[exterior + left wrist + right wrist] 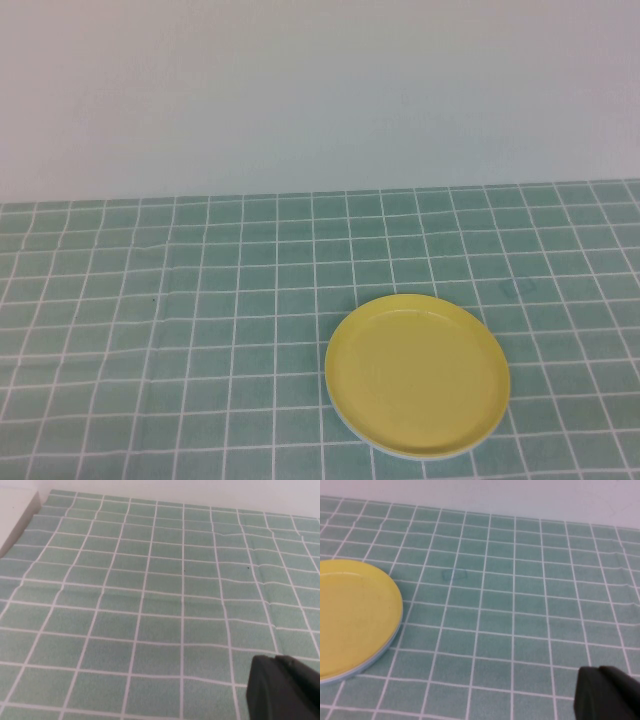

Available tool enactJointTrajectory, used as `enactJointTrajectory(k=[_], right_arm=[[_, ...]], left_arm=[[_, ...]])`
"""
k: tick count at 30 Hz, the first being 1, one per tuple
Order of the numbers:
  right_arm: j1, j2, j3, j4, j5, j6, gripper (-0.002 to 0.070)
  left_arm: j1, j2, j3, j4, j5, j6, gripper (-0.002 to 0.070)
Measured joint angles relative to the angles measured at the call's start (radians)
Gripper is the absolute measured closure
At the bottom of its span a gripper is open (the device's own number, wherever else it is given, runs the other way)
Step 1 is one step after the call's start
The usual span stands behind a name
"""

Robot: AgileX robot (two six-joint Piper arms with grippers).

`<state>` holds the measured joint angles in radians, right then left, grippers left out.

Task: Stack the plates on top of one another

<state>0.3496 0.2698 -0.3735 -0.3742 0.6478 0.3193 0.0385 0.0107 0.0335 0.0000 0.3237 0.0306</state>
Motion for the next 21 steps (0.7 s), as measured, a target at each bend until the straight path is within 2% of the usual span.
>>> enactJointTrajectory(k=[6,21], right_arm=[[0.000,0.000,0.000,0.000,0.000,0.000,0.0678],[0.000,0.000,0.000,0.000,0.000,0.000,0.0678]], left_arm=[[0.028,-0.005,0.000,0.000,0.000,0.000,0.0675],[0.028,-0.038,0.000,0.000,0.000,0.000,0.0675]])
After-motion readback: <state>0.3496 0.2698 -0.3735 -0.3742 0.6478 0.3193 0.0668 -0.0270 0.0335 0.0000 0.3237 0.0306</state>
